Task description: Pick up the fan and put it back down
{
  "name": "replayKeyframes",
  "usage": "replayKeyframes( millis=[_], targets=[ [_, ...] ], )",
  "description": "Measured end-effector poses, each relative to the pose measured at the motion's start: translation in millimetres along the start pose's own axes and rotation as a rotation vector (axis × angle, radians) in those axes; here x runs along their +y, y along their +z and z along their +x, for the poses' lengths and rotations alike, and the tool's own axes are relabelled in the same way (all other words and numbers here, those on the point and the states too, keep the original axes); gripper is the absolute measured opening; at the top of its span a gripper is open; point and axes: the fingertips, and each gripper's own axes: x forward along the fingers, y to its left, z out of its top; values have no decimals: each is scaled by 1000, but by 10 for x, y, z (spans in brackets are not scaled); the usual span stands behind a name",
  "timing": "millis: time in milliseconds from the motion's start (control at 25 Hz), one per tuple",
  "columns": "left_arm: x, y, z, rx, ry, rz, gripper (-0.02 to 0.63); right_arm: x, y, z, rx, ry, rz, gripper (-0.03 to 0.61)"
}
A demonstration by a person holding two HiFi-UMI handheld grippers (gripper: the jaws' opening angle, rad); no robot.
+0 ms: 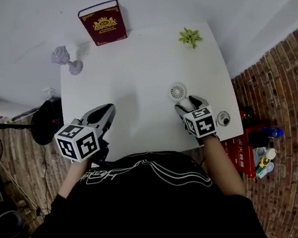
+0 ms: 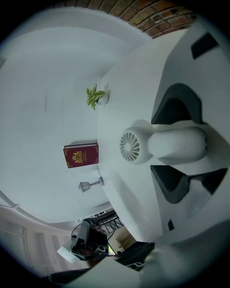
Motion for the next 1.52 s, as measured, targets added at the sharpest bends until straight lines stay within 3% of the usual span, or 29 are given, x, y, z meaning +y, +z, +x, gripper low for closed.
replayKeyframes(
  millis=[160,400,600,760,1120,1520],
  targets=[
    [63,62,-71,8,-9,-1,34,-19,146,-169,-38,-32,33,324],
    [115,133,-138,10,-38,-10,34,179,642,-563,-228,22,132,292],
    [138,185,-199,-6,-63,-12,34,584,1063,-865,-399,171,184,126],
    [133,180,-230,-16,-85,-17,34,864,1232,-991,-461,251,189,6],
    [1,268,-385,-61,-136,-4,34,1237,1465,-1190,-548,471,307,2],
    [-46,291,-484,-85,-153,8,34,1427,1512,-1259,-559,497,254,2]
  ],
)
